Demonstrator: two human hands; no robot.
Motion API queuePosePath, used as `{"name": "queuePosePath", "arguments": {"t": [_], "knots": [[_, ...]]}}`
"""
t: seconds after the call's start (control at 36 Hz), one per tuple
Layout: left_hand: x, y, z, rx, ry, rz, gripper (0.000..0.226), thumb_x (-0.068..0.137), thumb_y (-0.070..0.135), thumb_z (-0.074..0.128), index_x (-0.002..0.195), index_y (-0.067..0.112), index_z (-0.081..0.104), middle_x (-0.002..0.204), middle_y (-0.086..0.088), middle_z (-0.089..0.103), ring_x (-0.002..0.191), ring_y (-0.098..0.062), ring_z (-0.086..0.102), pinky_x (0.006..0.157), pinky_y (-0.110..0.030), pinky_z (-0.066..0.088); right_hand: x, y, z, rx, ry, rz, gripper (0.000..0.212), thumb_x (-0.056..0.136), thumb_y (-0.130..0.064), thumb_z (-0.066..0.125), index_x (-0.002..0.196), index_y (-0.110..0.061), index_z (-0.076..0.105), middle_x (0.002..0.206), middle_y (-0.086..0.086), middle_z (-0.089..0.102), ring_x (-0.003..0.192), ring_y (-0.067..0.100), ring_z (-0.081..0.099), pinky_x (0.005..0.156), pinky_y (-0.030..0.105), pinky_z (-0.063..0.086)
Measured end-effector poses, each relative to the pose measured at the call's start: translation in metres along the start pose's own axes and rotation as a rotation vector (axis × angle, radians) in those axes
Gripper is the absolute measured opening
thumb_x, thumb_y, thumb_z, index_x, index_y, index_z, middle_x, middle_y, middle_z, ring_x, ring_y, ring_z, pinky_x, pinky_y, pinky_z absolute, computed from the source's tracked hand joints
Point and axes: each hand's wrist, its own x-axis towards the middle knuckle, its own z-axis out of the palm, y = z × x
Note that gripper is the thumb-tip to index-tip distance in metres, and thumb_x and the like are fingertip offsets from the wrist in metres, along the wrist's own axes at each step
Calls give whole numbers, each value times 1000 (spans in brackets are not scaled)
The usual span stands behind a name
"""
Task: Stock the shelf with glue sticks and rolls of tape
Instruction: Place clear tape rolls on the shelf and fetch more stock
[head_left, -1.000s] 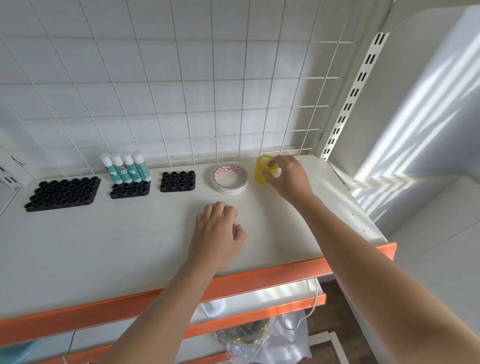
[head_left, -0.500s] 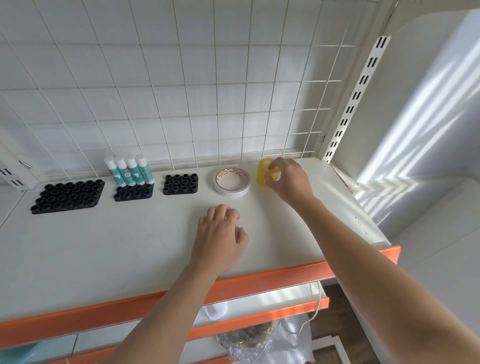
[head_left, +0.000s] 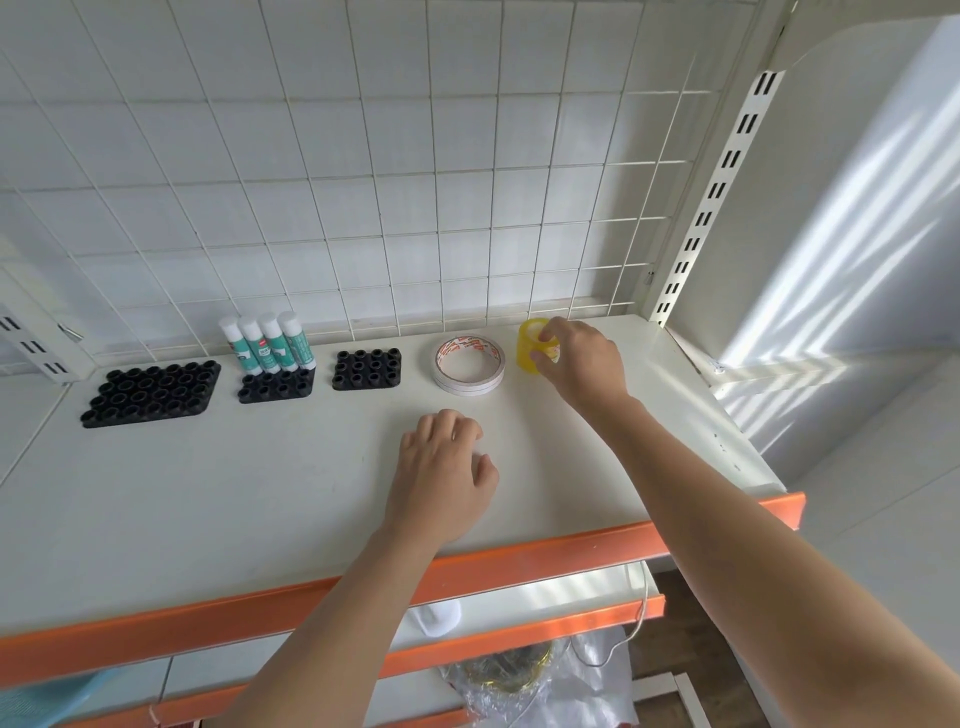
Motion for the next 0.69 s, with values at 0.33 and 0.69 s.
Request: {"name": "queuePosePath", "arguments": {"t": [0.33, 0.69], "knots": [[3, 4, -14, 0, -115, -9, 30, 77, 32, 45, 93, 15, 64, 95, -2, 59, 89, -29, 57, 73, -38, 45, -21, -5, -13, -128, -85, 11, 46, 95, -40, 52, 136, -21, 44, 154, 11, 28, 130, 32, 42, 100, 45, 38], [-16, 0, -115, 194, -576, 79, 32, 96, 30, 41, 117, 12, 58, 121, -8, 55, 113, -29, 52, 86, -33, 42, -117, -61, -49, -178, -189, 6, 58, 97, -48, 45, 148, -26, 29, 158, 7, 21, 144, 24, 21, 110, 49, 31]]}}
